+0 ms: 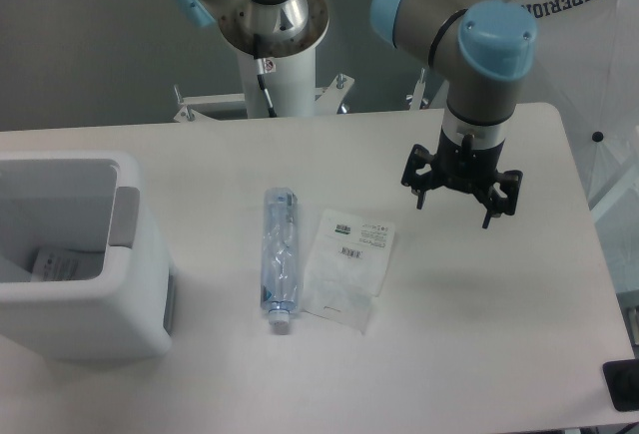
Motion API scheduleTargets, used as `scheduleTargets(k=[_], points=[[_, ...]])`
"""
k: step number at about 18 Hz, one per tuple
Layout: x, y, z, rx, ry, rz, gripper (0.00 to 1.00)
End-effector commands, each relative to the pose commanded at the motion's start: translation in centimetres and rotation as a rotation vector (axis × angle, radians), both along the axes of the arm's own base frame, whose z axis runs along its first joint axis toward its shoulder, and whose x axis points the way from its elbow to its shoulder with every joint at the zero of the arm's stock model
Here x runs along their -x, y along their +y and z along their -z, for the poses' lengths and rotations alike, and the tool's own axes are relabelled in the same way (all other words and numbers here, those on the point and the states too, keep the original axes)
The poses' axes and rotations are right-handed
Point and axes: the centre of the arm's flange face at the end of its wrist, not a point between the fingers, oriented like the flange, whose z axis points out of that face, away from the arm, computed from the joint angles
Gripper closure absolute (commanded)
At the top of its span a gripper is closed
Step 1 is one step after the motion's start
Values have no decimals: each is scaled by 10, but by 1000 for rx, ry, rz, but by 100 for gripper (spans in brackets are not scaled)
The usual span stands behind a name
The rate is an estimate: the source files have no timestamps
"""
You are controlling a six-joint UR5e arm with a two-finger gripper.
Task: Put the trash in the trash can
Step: 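Move the gripper down over the white plastic packet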
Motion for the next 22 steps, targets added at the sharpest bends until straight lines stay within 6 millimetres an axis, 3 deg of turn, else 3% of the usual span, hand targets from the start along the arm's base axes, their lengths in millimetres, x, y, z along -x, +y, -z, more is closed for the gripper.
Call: scheduleTargets(k=[6, 8, 13, 19, 22], points=[[-7, 3, 3, 12, -4, -3, 0], [-16, 12, 6, 19, -10, 12, 0], [-50, 29, 31, 27, -74, -118, 0], [-83, 46, 67, 57, -106, -94, 0], [-82, 70, 96, 70, -115, -66, 0]])
